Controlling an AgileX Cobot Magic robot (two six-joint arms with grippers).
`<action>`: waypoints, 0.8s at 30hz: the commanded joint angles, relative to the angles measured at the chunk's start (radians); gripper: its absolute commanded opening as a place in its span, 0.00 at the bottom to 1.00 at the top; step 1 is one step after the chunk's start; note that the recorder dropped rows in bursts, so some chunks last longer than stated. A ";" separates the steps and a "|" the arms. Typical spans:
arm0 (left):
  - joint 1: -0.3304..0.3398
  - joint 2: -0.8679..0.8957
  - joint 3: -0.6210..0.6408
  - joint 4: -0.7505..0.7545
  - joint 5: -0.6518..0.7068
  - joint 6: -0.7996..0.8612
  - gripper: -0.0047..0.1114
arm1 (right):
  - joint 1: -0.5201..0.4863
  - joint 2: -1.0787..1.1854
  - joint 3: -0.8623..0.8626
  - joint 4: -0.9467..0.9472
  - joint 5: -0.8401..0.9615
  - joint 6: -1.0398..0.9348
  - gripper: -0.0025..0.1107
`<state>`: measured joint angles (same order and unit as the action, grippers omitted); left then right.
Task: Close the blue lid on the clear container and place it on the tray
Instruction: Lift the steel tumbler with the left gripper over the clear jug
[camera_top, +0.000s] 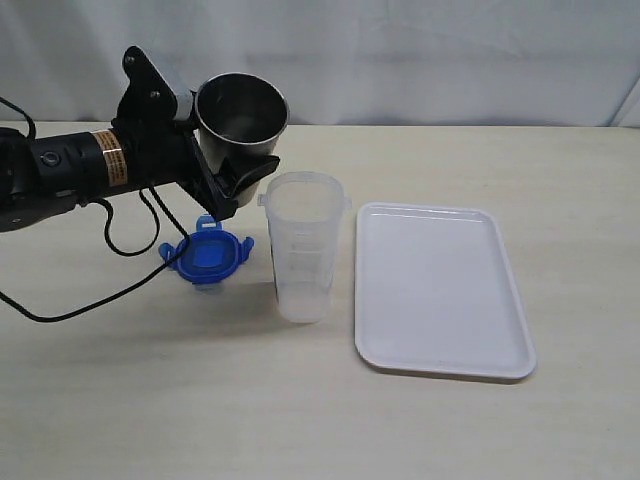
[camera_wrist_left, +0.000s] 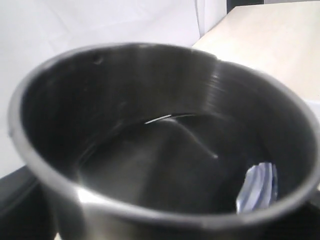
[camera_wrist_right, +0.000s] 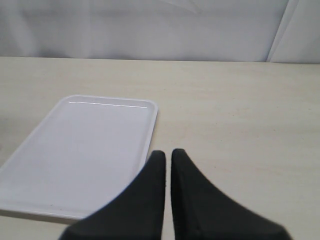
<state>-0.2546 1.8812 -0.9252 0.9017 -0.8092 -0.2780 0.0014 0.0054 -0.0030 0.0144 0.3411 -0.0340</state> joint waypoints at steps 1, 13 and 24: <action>-0.002 -0.020 -0.019 -0.053 -0.072 -0.018 0.04 | 0.001 -0.005 0.003 0.004 0.002 0.005 0.06; -0.002 -0.020 -0.019 -0.095 -0.092 0.016 0.04 | 0.001 -0.005 0.003 0.004 0.002 0.005 0.06; -0.002 -0.020 -0.019 -0.068 -0.149 0.010 0.04 | 0.001 -0.005 0.003 0.004 0.002 0.005 0.06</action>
<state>-0.2546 1.8812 -0.9252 0.8468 -0.8741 -0.2670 0.0014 0.0054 -0.0030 0.0144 0.3411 -0.0340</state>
